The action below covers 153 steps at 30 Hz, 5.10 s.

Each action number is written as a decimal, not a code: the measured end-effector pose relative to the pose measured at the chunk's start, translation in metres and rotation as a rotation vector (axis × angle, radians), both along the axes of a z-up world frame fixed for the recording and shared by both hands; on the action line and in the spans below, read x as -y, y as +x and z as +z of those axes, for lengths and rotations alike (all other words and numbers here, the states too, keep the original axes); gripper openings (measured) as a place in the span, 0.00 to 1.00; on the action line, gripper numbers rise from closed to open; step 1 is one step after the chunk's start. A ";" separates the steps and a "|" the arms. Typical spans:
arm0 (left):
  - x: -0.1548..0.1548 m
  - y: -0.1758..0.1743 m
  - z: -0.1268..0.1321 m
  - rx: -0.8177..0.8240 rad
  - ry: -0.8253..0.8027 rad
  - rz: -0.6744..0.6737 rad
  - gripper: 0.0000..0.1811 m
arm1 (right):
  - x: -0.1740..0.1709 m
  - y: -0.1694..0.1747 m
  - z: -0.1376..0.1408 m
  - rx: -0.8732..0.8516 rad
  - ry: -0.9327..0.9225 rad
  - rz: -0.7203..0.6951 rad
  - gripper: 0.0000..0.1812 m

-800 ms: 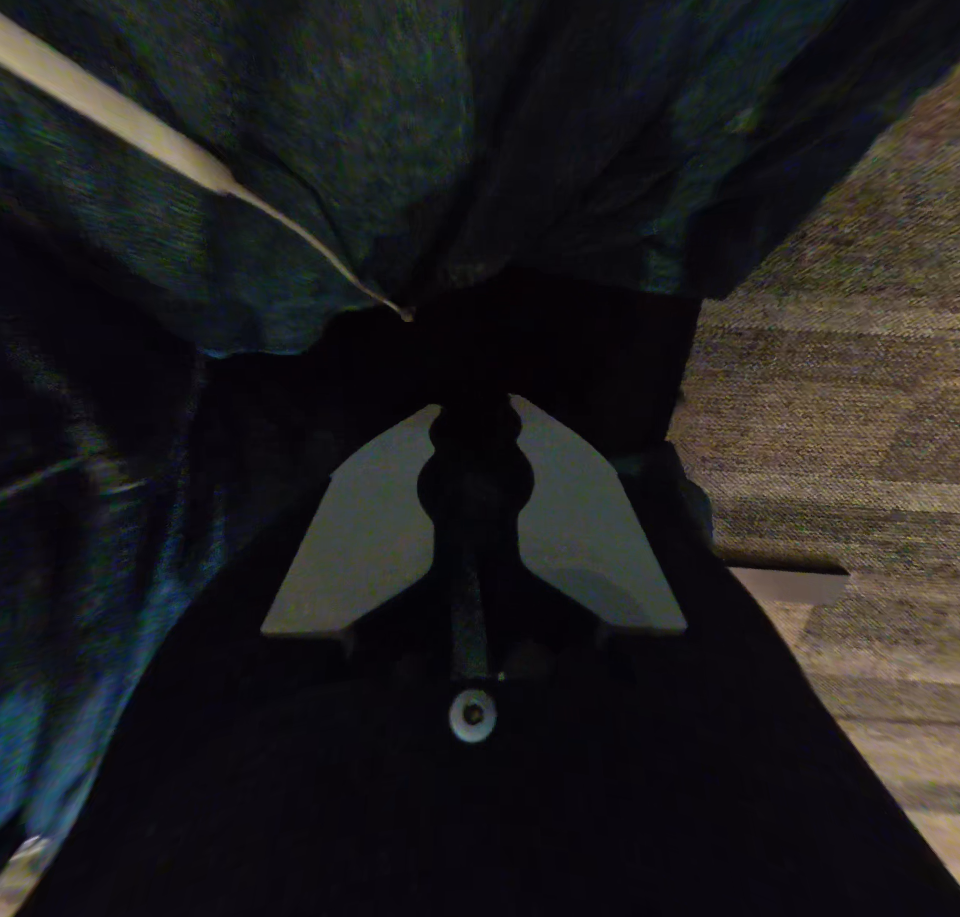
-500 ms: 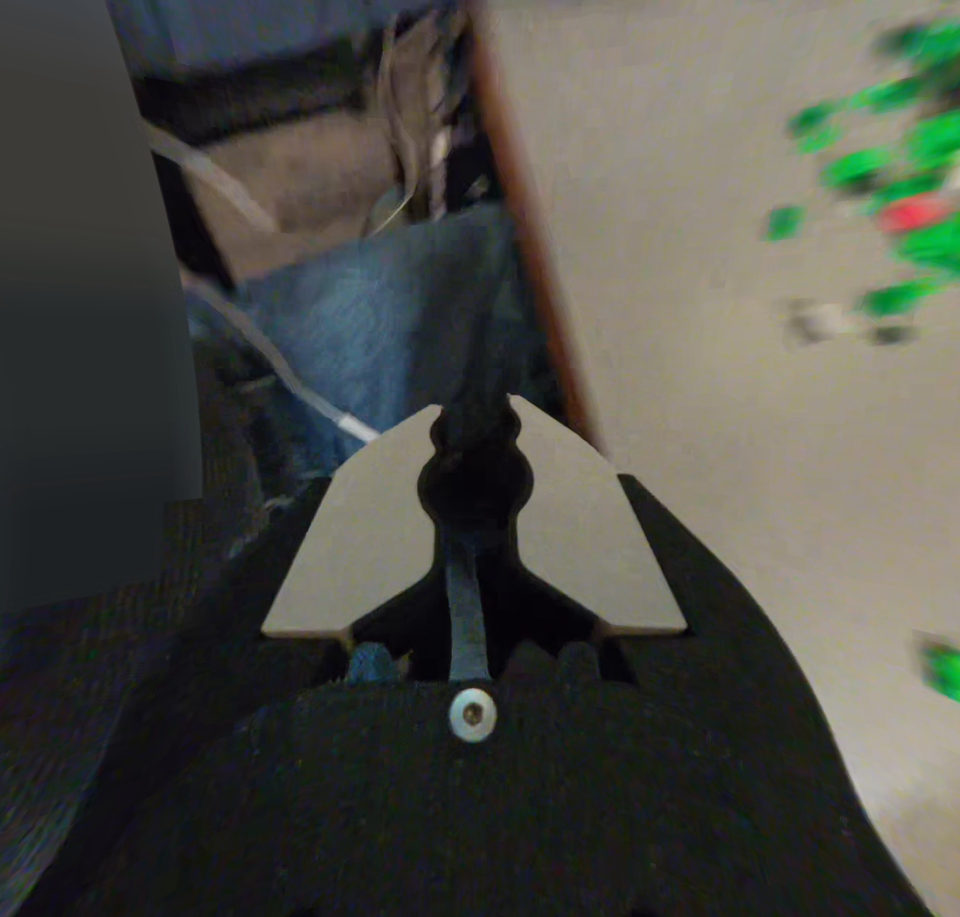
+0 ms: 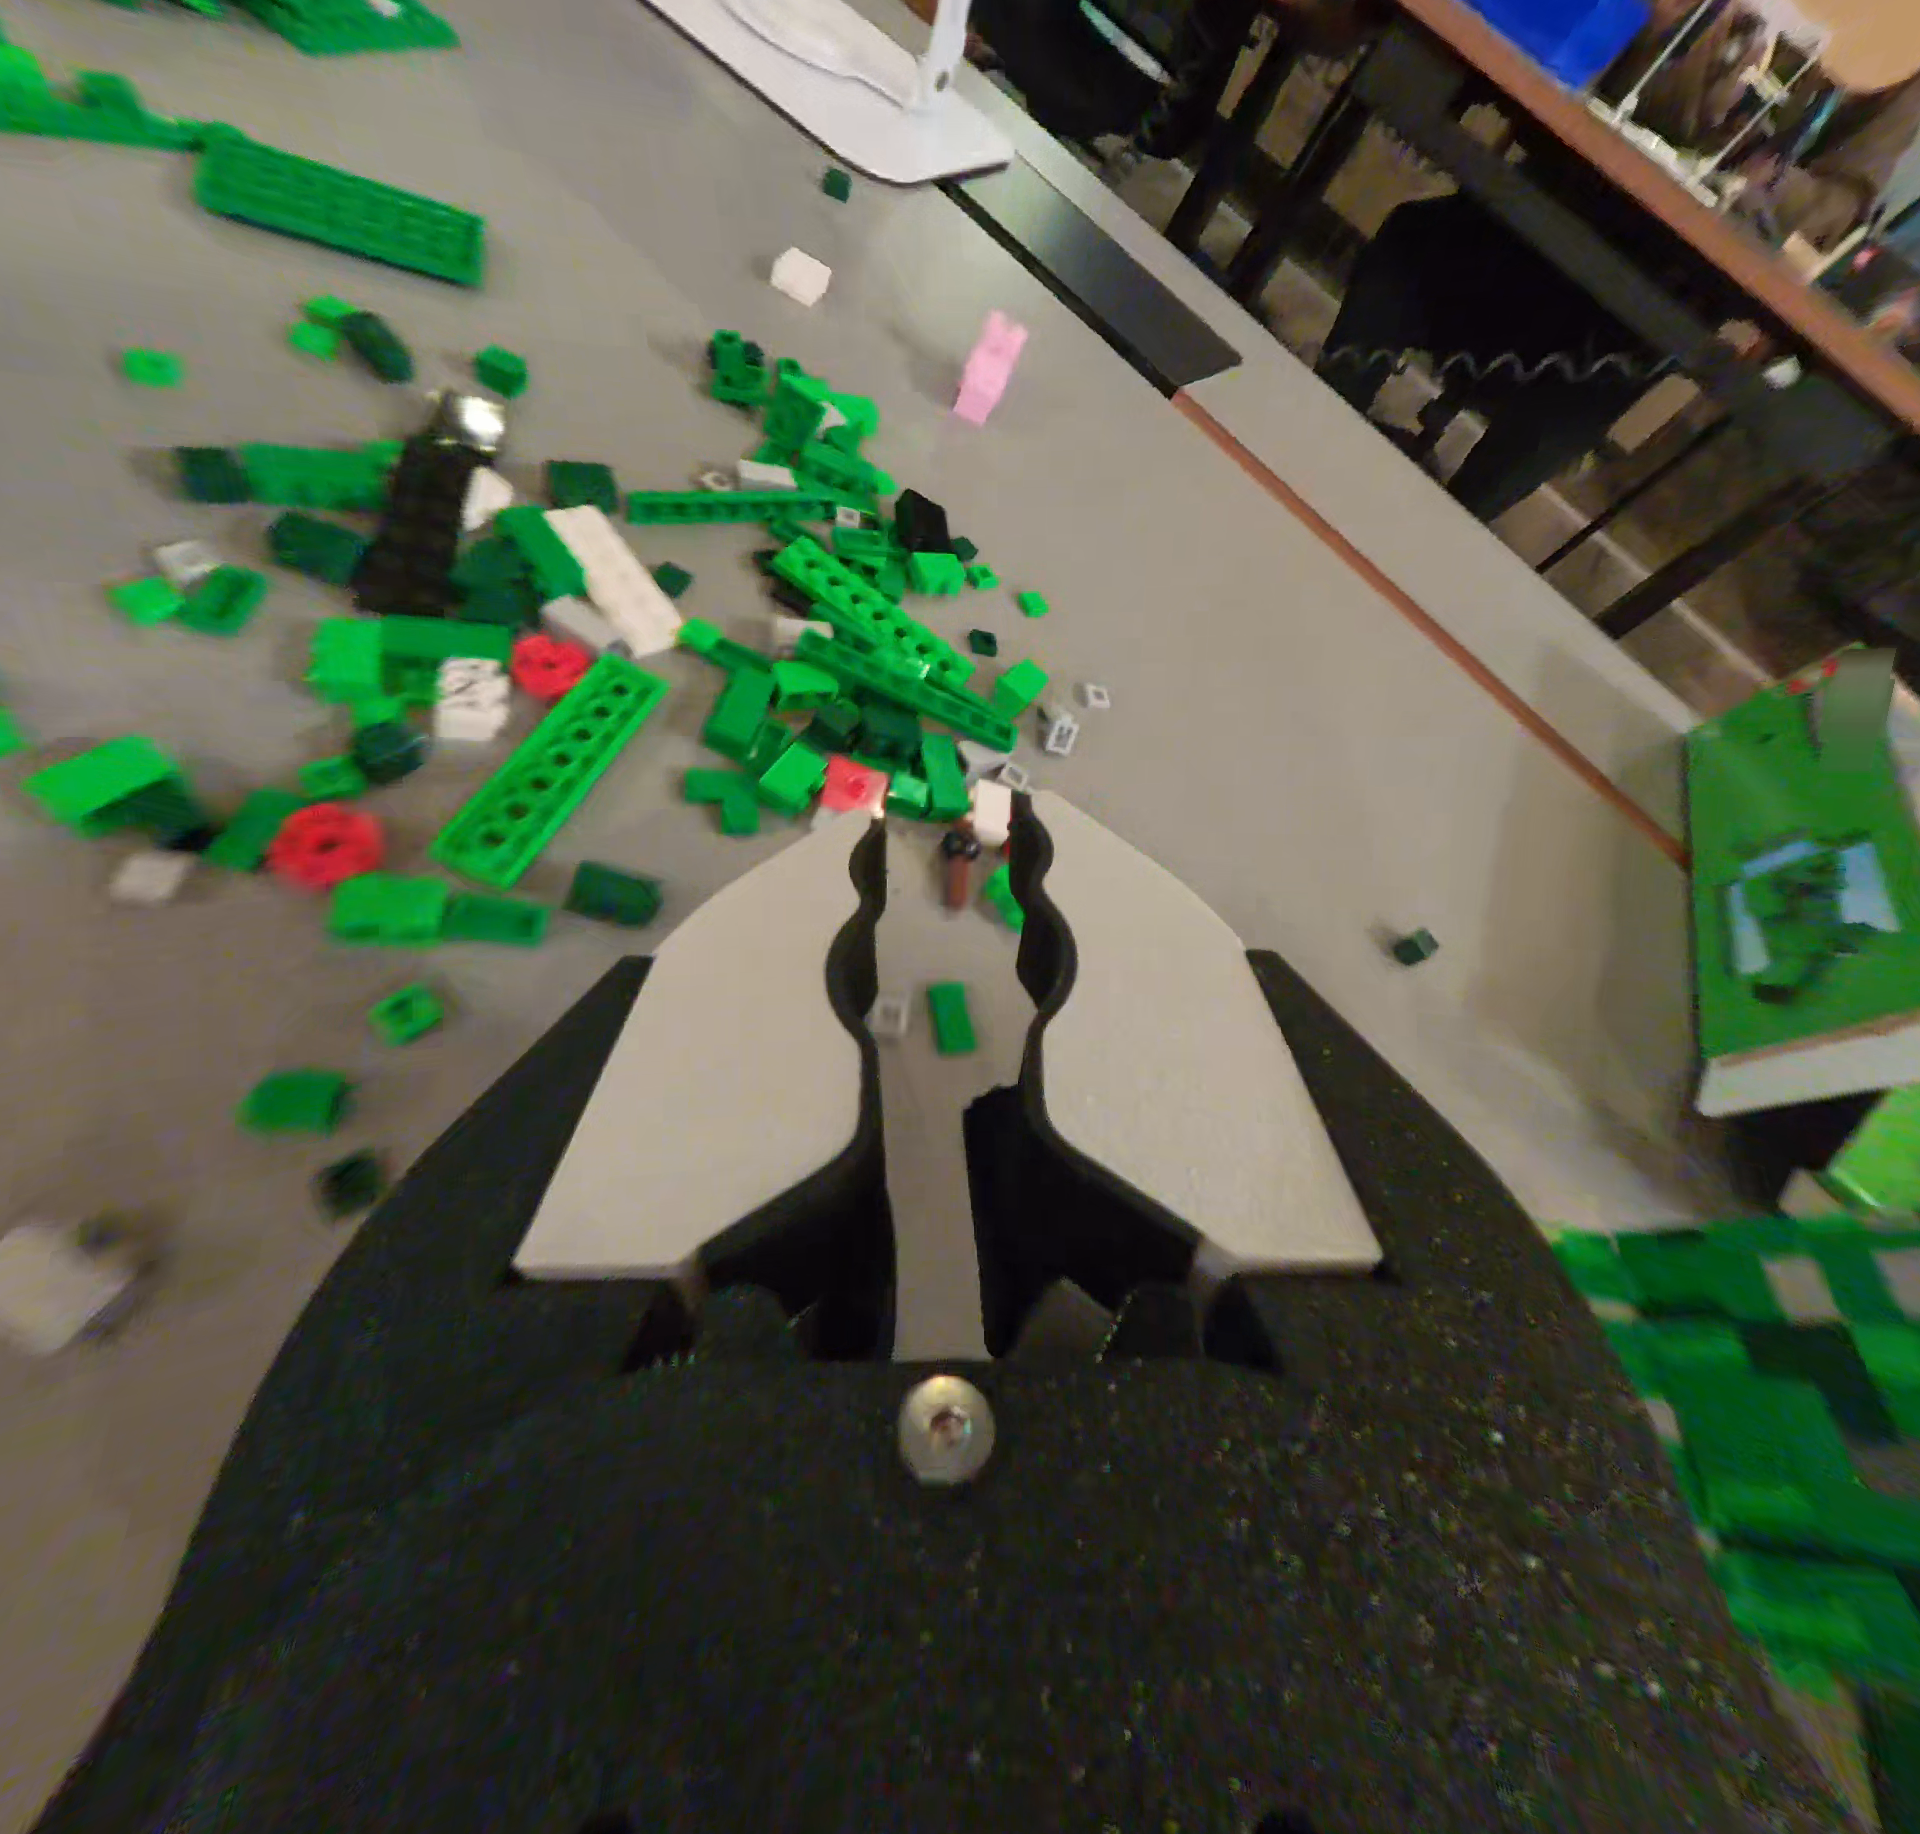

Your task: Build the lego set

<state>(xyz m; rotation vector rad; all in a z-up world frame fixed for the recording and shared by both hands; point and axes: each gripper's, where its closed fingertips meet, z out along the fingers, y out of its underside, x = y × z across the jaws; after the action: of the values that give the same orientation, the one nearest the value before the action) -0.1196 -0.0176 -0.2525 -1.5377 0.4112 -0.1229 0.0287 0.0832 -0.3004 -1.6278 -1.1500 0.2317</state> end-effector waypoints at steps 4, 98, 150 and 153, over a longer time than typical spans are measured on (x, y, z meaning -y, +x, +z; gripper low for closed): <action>-0.006 0.009 -0.012 -0.045 -0.077 -0.005 0.39 | -0.038 -0.011 -0.015 0.011 -0.060 -0.029 0.16; -0.021 -0.032 -0.064 -0.299 -0.672 0.485 0.52 | -0.021 -0.023 -0.004 -0.098 -0.165 0.154 0.25; -0.019 -0.093 -0.043 0.256 -0.474 0.358 0.38 | -0.081 0.057 -0.054 0.049 -0.335 -0.468 0.00; -0.018 -0.097 -0.041 0.263 -0.464 0.369 0.38 | -0.080 0.043 -0.054 0.058 -0.333 -0.431 0.00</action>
<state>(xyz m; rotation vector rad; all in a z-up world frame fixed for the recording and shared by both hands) -0.2169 -0.0001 -0.2935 -1.9965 -0.1254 -0.1355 0.0713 0.1630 -0.3543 -2.1449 -0.8030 0.0981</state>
